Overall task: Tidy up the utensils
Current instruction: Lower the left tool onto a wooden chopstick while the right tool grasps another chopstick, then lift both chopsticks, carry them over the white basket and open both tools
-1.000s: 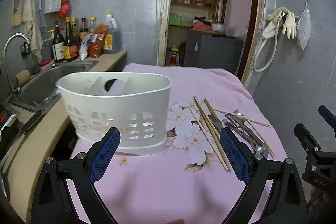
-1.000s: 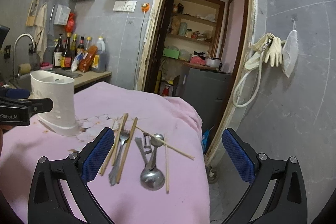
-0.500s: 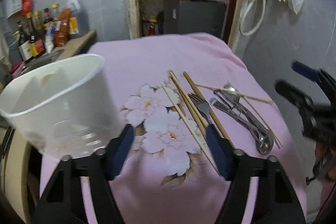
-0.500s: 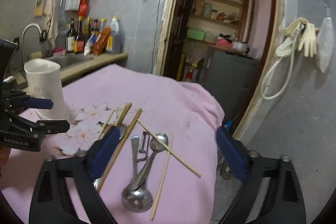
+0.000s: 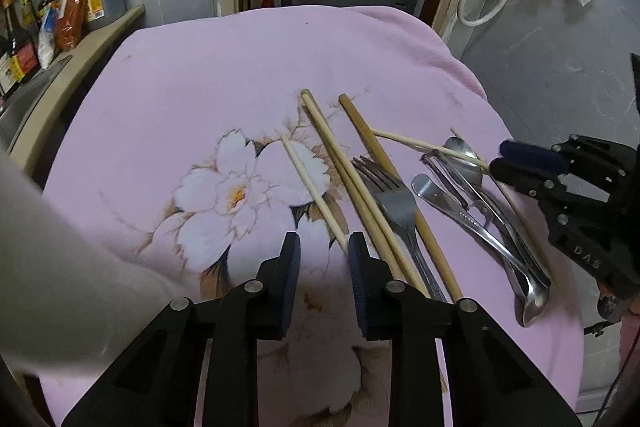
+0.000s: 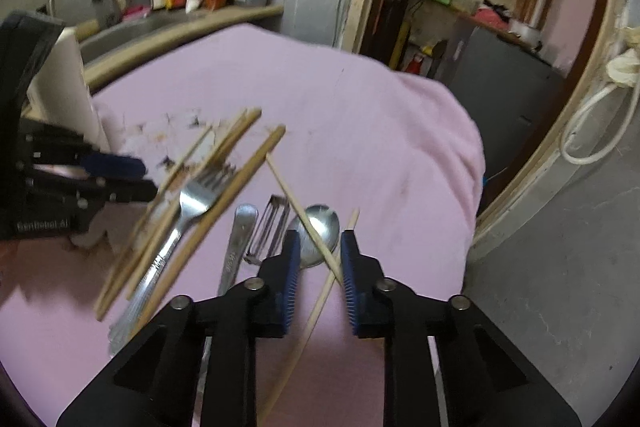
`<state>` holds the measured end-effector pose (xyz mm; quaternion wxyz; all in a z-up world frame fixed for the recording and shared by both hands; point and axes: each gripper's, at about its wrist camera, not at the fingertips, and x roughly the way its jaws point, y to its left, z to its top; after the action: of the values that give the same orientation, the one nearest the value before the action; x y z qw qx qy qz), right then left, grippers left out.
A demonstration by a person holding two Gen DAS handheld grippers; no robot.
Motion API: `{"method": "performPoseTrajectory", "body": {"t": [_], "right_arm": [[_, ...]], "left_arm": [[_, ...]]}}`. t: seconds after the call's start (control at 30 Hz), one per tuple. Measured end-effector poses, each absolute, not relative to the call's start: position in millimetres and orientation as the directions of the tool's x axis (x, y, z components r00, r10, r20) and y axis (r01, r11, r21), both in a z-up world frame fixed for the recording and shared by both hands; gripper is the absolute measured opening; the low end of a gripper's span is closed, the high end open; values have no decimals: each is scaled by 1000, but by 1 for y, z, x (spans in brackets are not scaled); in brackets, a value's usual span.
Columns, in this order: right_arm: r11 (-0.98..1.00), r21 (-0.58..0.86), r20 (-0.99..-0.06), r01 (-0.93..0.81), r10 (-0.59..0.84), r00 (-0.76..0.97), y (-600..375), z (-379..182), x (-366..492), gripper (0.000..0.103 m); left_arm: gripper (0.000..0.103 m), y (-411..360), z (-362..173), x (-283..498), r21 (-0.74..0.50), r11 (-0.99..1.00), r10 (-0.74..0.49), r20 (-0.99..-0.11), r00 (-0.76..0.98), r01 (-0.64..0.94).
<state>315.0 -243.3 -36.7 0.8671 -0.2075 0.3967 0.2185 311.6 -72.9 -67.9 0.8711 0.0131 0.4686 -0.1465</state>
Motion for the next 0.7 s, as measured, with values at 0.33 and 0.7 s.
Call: {"method": "performPoseTrajectory", "body": {"t": [0.33,0.7], "right_arm": [[761,-246,-847,-600,132,515,-228,-51,342,10],[818,-148,-825,-556,208,525,-237,-51,348,2]], "left_arm": [[21,-78,-71,317,-122,954,-251,-828,502,274],[3,-72,-66,316,-179,958,-272,-821,502,226]]}}
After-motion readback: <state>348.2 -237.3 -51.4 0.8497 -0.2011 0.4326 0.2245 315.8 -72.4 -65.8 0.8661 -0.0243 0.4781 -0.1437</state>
